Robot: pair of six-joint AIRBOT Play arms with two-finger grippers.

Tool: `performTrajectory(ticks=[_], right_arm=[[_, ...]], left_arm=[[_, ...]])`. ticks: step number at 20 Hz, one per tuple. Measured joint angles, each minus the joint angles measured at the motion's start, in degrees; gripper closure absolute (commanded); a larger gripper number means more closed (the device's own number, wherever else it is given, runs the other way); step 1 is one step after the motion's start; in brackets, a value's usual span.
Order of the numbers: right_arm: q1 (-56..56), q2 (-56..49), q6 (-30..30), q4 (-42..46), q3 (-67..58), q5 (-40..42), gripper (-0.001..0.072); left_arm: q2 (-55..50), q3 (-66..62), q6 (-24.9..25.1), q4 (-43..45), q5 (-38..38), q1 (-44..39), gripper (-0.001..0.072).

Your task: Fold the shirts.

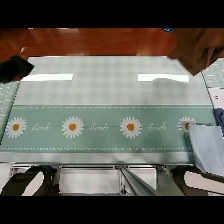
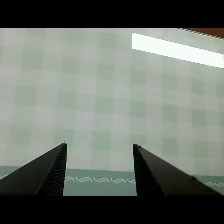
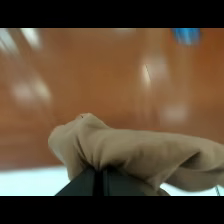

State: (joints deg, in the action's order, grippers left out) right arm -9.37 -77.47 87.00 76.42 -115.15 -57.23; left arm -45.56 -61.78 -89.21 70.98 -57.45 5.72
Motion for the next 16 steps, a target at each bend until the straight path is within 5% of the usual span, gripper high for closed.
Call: performTrajectory(ticks=[9, 16], right_arm=[[21.24, 11.32, -3.85, -0.98, -0.2, -7.93, 0.0683], [41.99, 9.01, -0.11, -1.75, 20.17, -7.04, 0.0683]], left_arm=[[9.03, 10.56, -0.02, -5.6, -0.39, -0.37, 0.0201], [8.74, 11.34, 0.0, -6.29, -0.15, -0.37, 0.0201]])
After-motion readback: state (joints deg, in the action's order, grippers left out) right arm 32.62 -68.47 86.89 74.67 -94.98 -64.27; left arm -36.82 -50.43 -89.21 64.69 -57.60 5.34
